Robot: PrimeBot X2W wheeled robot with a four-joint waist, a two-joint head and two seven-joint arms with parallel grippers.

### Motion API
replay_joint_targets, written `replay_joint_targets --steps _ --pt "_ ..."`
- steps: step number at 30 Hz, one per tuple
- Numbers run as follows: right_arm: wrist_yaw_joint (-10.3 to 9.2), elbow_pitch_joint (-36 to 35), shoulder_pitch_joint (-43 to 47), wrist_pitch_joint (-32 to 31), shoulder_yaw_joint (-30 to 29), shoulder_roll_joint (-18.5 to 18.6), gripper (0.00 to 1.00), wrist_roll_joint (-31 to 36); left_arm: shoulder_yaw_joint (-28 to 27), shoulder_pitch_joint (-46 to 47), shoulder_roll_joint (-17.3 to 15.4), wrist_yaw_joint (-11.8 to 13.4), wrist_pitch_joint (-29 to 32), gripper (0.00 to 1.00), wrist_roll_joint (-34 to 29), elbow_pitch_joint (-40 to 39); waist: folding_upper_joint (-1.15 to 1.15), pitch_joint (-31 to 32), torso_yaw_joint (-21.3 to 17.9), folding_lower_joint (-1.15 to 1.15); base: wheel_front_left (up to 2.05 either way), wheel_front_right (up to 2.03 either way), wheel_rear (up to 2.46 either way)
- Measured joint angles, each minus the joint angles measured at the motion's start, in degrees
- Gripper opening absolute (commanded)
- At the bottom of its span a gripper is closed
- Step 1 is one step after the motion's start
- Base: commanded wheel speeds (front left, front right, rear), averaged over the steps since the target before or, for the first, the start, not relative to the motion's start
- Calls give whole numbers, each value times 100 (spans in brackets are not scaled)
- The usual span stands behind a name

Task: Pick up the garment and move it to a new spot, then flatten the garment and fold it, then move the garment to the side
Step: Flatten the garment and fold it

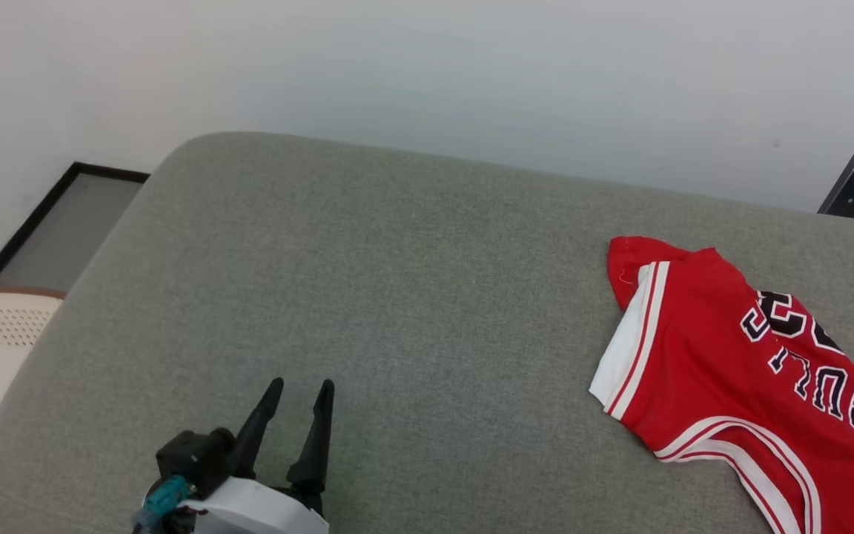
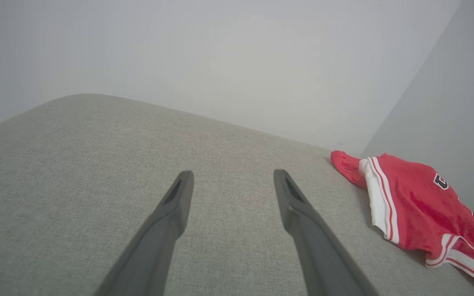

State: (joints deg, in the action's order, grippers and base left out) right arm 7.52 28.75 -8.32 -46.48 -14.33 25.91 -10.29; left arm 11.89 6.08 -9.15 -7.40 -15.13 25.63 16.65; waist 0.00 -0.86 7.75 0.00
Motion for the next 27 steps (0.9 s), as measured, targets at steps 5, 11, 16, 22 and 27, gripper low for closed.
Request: replay_joint_targets --steps 5,11,16,22,27 --pt "0 388 -238 266 199 -58 100 176 4 -38 -44 0 0 100 40 88 0 129 -12 0 0 0 0" --pt "0 378 -410 367 428 40 100 120 -22 -182 -76 0 -1 100 66 78 0 278 -166 0 0 0 0" --pt "0 -148 -470 622 659 168 100 -16 -83 -279 -80 0 0 100 66 24 0 380 -381 0 0 0 0" --pt "0 -996 -266 1085 870 190 100 -179 -260 -443 -66 0 -1 100 64 -102 0 475 -712 0 0 0 0" --pt "0 -1692 101 1689 1070 242 100 -82 -334 -498 -37 0 0 100 15 -188 0 519 -1010 0 0 0 0"
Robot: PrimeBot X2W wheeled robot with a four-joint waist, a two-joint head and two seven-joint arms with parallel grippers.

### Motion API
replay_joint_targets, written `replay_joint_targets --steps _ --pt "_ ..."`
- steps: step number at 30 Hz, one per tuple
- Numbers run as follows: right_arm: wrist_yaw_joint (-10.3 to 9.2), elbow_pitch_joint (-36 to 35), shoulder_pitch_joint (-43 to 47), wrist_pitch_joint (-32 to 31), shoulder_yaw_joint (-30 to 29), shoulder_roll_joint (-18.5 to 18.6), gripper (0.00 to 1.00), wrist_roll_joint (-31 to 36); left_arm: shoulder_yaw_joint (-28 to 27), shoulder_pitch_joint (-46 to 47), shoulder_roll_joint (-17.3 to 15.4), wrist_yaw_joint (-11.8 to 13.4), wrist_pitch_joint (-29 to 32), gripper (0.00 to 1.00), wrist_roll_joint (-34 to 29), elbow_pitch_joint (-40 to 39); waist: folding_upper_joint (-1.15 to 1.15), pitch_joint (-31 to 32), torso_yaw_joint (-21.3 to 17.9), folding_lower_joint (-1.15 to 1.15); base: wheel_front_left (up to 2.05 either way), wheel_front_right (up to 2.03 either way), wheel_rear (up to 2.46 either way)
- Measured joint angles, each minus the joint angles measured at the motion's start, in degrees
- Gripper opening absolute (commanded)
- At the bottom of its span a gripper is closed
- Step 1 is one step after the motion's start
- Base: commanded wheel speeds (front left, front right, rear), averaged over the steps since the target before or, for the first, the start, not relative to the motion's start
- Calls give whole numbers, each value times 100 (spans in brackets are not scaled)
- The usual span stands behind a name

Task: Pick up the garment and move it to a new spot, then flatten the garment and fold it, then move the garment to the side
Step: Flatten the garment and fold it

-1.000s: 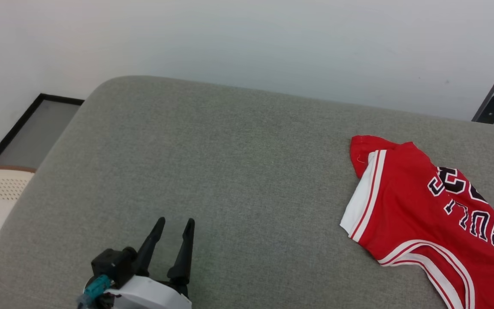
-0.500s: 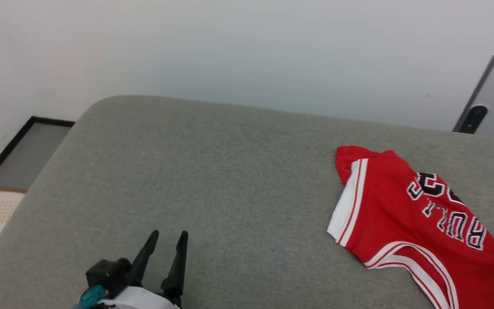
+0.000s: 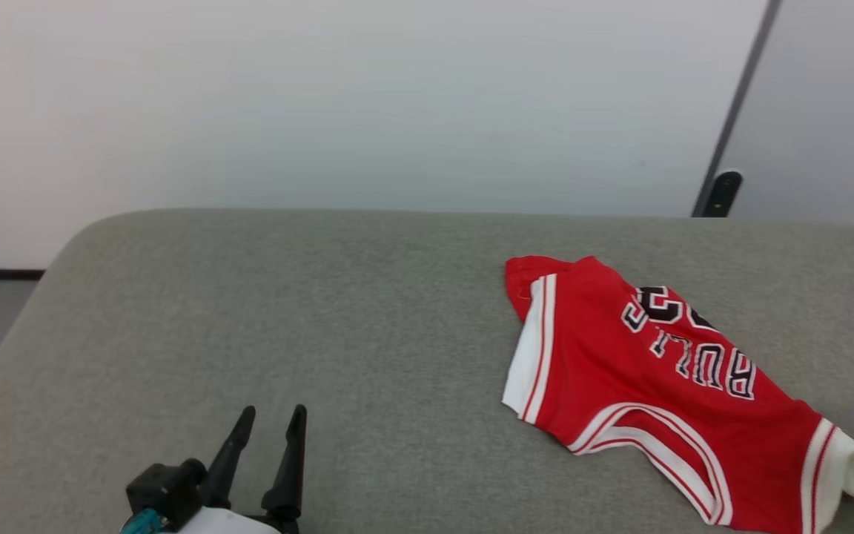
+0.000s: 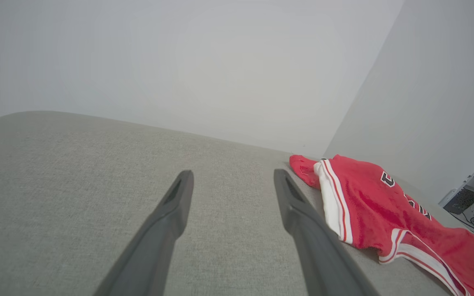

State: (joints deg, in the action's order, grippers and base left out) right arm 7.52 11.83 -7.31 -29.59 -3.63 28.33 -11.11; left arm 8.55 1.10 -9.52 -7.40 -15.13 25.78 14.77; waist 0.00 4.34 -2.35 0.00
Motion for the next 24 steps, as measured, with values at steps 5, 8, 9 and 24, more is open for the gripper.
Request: replay_joint_targets --steps 5,8,9,24 --pt "0 -656 326 1248 -3 -338 100 332 -122 -23 30 0 -1 100 -41 -113 0 13 -259 0 0 0 0" --pt "0 -902 524 1971 12 -724 100 582 -192 -70 48 0 0 100 -64 -165 0 14 -406 0 0 0 0" --pt "0 -965 586 2247 40 -801 100 683 -215 -97 56 0 -1 100 -73 -186 0 15 -453 0 0 0 0" --pt "0 -907 1305 4455 -403 -2240 100 1953 -313 -246 205 0 -1 100 -259 -469 0 13 -529 0 0 0 0"
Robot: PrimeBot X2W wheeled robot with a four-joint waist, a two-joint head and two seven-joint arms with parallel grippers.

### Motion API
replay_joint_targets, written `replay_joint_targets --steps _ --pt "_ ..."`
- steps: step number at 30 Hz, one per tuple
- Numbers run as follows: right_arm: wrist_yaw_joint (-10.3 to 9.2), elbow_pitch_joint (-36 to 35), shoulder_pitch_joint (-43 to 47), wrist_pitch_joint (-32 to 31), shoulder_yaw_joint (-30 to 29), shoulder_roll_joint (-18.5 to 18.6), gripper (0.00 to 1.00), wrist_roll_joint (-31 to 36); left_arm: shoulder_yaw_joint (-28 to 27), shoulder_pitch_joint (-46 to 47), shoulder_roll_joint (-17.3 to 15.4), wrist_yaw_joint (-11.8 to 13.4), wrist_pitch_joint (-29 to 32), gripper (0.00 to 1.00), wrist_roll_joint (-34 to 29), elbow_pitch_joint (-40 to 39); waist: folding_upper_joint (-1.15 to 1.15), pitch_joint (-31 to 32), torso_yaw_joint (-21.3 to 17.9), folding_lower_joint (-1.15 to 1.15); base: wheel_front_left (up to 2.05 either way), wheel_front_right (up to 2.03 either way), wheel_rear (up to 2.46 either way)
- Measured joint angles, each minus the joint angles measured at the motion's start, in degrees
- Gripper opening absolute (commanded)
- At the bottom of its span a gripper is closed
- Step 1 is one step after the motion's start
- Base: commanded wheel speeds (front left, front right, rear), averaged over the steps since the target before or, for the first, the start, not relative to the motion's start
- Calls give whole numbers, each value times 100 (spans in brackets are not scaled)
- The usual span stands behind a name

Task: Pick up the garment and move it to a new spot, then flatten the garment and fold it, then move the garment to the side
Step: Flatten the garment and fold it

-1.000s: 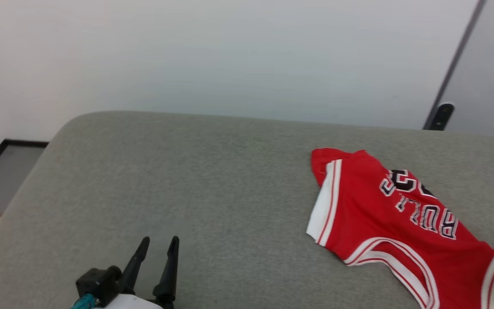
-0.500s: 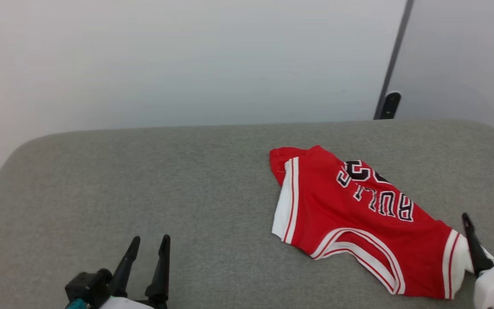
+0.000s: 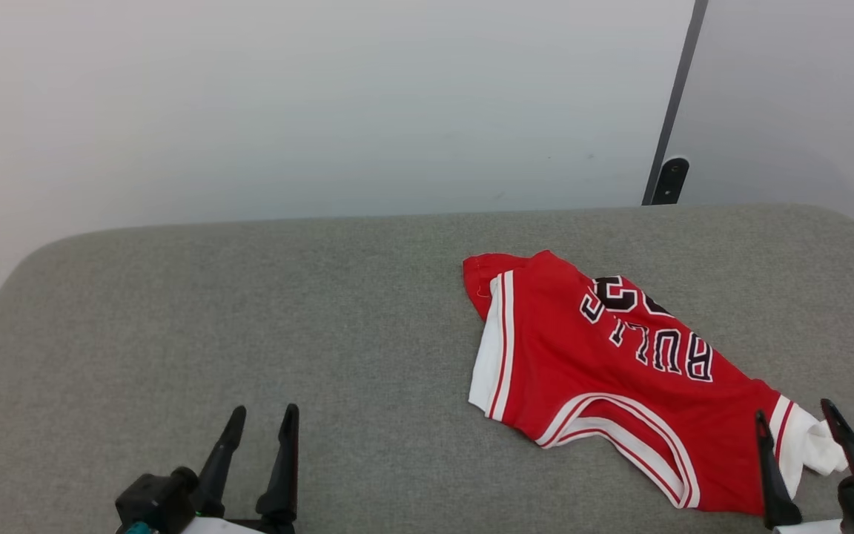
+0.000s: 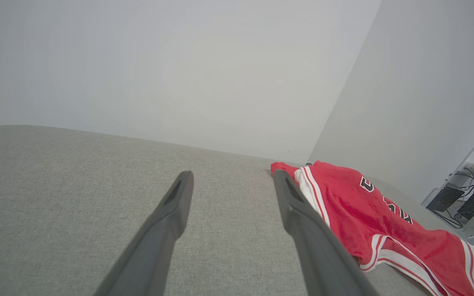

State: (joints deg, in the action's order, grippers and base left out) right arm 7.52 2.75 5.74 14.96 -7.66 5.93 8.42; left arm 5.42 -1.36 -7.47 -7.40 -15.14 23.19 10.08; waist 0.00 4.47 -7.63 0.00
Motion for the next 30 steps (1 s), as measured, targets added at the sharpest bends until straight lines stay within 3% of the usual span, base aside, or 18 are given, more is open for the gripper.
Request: replay_joint_targets --steps 6,15,23,30 --pt "0 -238 61 2 54 -153 100 74 62 1 -8 0 0 100 -16 12 0 -44 37 0 0 0 0" --pt "0 -412 58 16 190 -241 100 113 632 647 -336 0 7 100 5 330 0 -127 -172 0 0 0 0" --pt "0 -409 18 16 307 -267 100 177 1372 1603 -923 -1 412 100 455 417 0 -235 -654 0 0 0 0" --pt "0 -417 -35 16 292 -286 100 159 1790 1956 -1241 -1 754 100 914 510 0 -342 -1265 0 0 0 0"
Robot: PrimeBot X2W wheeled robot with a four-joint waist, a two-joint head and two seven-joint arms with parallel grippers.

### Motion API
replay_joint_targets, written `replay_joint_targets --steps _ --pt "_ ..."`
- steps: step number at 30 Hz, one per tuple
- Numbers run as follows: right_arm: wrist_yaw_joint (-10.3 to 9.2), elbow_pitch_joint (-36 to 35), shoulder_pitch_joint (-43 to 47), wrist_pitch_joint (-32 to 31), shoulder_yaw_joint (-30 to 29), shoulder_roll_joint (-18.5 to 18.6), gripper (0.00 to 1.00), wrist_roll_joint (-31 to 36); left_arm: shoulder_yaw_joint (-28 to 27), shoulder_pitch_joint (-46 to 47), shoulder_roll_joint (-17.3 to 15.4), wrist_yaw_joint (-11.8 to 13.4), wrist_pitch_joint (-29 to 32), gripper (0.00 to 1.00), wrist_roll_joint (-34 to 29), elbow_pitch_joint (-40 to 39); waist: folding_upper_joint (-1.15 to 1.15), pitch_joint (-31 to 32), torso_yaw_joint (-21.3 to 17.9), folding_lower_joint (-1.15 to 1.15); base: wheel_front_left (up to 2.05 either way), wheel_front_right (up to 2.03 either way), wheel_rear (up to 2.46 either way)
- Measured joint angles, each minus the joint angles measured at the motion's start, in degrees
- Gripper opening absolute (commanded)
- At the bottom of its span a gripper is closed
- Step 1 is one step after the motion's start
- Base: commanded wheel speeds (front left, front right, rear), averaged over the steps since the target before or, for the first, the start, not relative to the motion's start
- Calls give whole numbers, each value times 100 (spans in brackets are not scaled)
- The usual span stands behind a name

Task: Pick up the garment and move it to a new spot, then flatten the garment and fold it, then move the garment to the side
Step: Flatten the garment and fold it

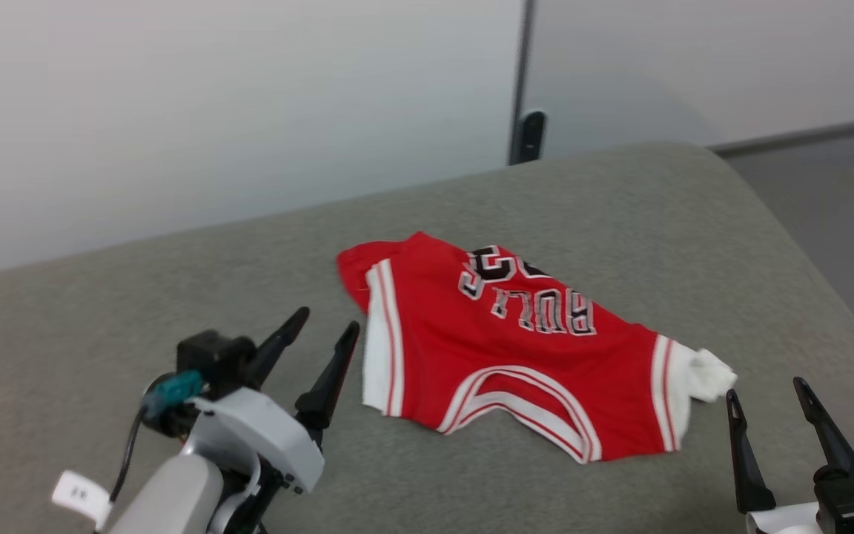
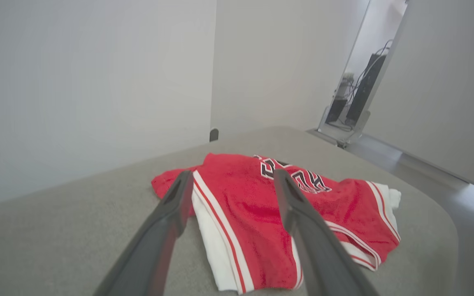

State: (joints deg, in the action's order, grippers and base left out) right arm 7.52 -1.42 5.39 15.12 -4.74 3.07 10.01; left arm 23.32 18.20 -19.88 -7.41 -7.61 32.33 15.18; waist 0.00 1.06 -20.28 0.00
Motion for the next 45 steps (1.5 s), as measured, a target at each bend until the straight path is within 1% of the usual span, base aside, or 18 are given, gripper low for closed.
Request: replay_joint_targets --steps 3,7,11,14,17,22,26,28,29,32,35,36,38,40,41,43,45 --pt "0 4 -2 0 -9 -1 100 -43 267 243 -141 0 436 100 286 93 0 -62 -249 0 0 0 0" --pt "0 36 -47 0 27 -2 100 -146 503 699 -321 -1 1430 100 811 308 0 -189 -521 0 0 0 0" --pt "0 75 -118 0 99 -8 100 -298 736 1163 -468 -7 2420 100 1222 537 0 -366 -697 0 0 0 0" --pt "0 113 -129 0 133 -8 100 -408 850 1399 -514 -8 3114 100 1486 733 0 -491 -805 0 0 0 0" --pt "0 162 -140 0 152 -8 100 -491 928 1643 -573 37 3734 100 1590 968 0 -601 -897 0 0 0 0" --pt "0 224 -213 0 168 -9 100 -591 1102 1820 -592 250 4654 100 1726 1341 0 -757 -994 0 0 0 0" --pt "0 250 -263 0 187 -9 100 -649 1330 1964 -650 236 5019 100 1641 1459 0 -854 -1039 0 0 0 0" --pt "0 258 -272 0 203 -9 100 -695 1474 2041 -745 230 5079 100 1422 1546 0 -902 -1053 0 0 0 0" --pt "0 259 -281 0 215 -9 100 -714 1474 2080 -762 242 5110 100 1410 1627 0 -926 -1060 0 0 0 0" --pt "0 269 -357 0 256 -9 100 -759 1479 2179 -717 324 5245 100 1441 1859 0 -995 -1081 0 0 0 0" --pt "0 321 -370 0 277 -9 100 -818 1550 2319 -692 333 5333 99 1372 2029 0 -1058 -1104 0 0 0 0" --pt "0 328 -378 0 281 -9 100 -829 1534 2353 -658 349 5347 94 1392 2100 0 -1079 -1111 0 0 0 0" --pt "0 334 -400 0 291 -9 100 -846 1510 2430 -602 367 5348 79 1416 2239 0 -1116 -1125 0 0 0 0" --pt "0 346 -402 0 294 -9 100 -853 1499 2504 -534 412 5391 49 1459 2376 0 -1145 -1137 0 0 0 0" --pt "0 360 -403 0 299 -9 100 -854 1524 2537 -516 412 5427 39 1452 2428 0 -1156 -1142 0 0 0 0" --pt "0 385 -405 0 309 -9 100 -855 1512 2603 -456 417 5467 0 1482 2564 0 -1169 -1146 0 0 0 0" --pt "0 403 -419 0 315 -9 100 -873 1525 2624 -376 423 5482 0 1510 2659 0 -1170 -1149 0 0 0 0"
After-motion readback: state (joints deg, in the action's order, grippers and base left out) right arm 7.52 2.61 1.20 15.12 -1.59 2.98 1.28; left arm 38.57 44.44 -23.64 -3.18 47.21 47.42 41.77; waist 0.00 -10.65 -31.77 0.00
